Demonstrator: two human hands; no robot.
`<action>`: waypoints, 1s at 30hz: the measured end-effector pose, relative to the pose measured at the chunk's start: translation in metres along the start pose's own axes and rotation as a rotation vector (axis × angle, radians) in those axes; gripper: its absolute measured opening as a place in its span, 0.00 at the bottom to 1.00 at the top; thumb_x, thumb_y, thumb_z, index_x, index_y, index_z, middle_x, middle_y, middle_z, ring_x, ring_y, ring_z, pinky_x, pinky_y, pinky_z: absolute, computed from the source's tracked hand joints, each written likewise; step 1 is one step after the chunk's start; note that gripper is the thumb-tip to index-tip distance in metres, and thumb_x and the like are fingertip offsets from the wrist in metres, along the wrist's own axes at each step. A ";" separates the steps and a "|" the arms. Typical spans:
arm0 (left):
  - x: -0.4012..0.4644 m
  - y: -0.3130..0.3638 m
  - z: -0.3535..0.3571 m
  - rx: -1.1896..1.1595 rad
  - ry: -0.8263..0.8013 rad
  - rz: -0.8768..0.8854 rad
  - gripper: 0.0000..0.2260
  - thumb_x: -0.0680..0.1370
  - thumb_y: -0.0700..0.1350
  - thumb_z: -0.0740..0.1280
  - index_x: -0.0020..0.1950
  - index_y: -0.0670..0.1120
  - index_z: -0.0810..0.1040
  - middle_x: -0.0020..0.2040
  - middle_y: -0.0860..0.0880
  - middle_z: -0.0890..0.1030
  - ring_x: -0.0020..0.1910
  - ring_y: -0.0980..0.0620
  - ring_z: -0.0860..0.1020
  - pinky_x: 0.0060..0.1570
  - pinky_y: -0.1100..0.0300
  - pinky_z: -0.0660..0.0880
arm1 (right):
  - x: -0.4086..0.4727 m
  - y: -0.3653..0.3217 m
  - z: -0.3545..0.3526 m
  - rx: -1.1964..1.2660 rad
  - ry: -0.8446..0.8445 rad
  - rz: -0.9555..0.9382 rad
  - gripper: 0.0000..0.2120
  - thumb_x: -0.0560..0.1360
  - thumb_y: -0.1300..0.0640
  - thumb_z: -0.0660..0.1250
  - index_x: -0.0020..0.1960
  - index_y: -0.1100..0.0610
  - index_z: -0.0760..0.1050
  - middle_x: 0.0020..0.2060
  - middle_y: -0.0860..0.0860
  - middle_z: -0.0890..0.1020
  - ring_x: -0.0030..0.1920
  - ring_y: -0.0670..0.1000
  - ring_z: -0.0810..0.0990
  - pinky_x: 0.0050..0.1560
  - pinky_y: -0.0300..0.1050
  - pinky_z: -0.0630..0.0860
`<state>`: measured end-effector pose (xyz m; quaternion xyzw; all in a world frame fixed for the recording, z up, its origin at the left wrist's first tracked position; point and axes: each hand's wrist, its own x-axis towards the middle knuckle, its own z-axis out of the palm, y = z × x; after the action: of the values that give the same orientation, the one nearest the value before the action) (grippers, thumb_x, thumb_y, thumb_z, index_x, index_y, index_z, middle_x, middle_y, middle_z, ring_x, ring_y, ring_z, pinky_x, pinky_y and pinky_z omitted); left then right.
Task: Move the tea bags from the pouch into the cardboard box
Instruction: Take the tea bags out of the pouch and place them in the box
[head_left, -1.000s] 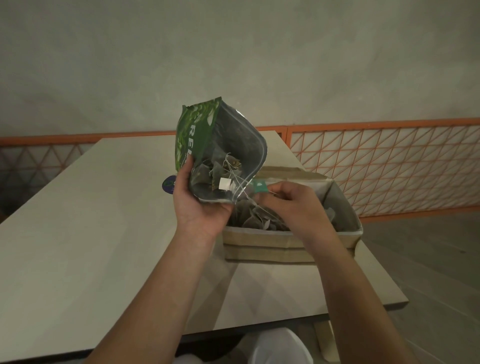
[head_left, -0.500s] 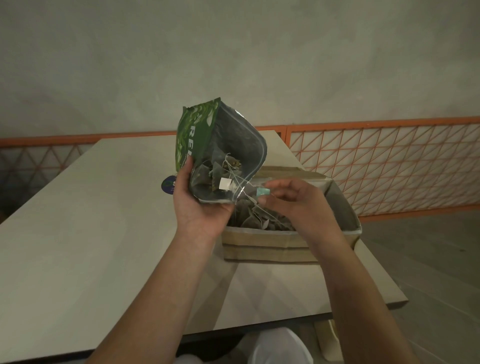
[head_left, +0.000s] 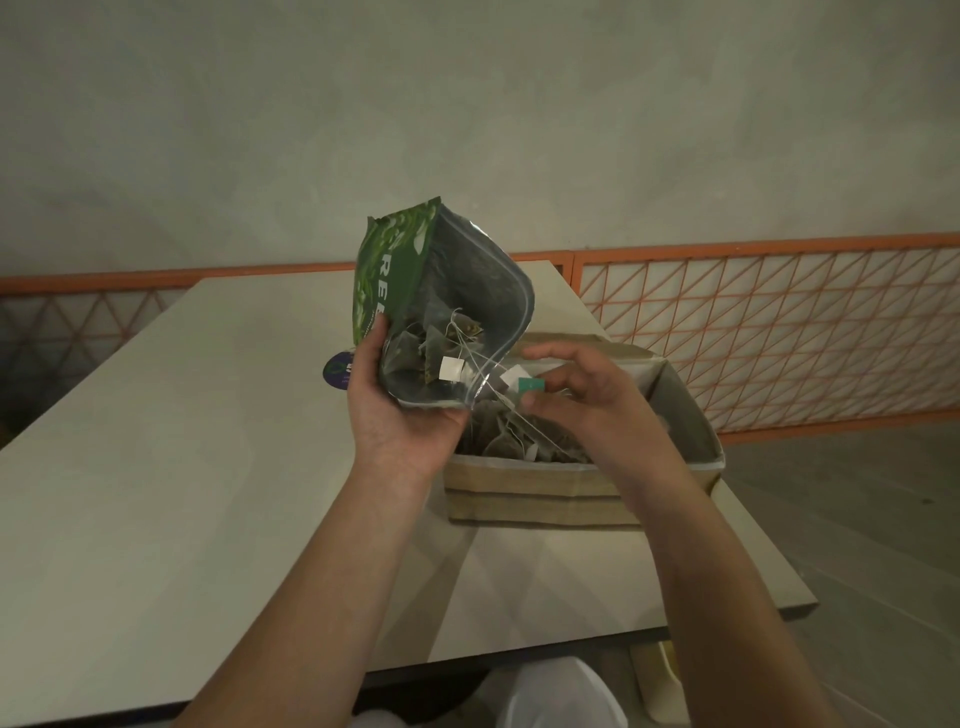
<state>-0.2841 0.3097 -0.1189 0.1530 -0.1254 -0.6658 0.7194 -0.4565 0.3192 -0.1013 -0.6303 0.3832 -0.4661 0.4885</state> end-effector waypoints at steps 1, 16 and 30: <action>0.000 0.000 0.000 0.000 0.001 0.001 0.24 0.79 0.56 0.66 0.71 0.45 0.78 0.72 0.42 0.76 0.73 0.41 0.73 0.73 0.47 0.69 | 0.000 0.000 0.000 0.008 0.001 0.009 0.17 0.73 0.65 0.71 0.57 0.50 0.76 0.39 0.47 0.85 0.43 0.46 0.84 0.40 0.34 0.76; -0.001 0.001 0.000 0.000 0.002 0.003 0.24 0.80 0.57 0.65 0.71 0.45 0.78 0.72 0.42 0.77 0.72 0.41 0.74 0.69 0.47 0.73 | 0.000 0.003 0.002 -0.084 0.031 -0.058 0.17 0.74 0.62 0.71 0.59 0.47 0.80 0.43 0.48 0.84 0.45 0.42 0.83 0.42 0.28 0.75; -0.003 0.000 0.003 -0.014 -0.005 -0.007 0.24 0.78 0.56 0.67 0.69 0.45 0.79 0.70 0.41 0.79 0.70 0.40 0.76 0.61 0.47 0.79 | -0.002 -0.003 0.005 -0.081 0.069 0.062 0.07 0.79 0.57 0.65 0.57 0.55 0.77 0.45 0.47 0.85 0.24 0.38 0.73 0.25 0.28 0.66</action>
<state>-0.2861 0.3128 -0.1159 0.1470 -0.1220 -0.6696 0.7177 -0.4520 0.3231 -0.0990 -0.6209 0.4378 -0.4564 0.4631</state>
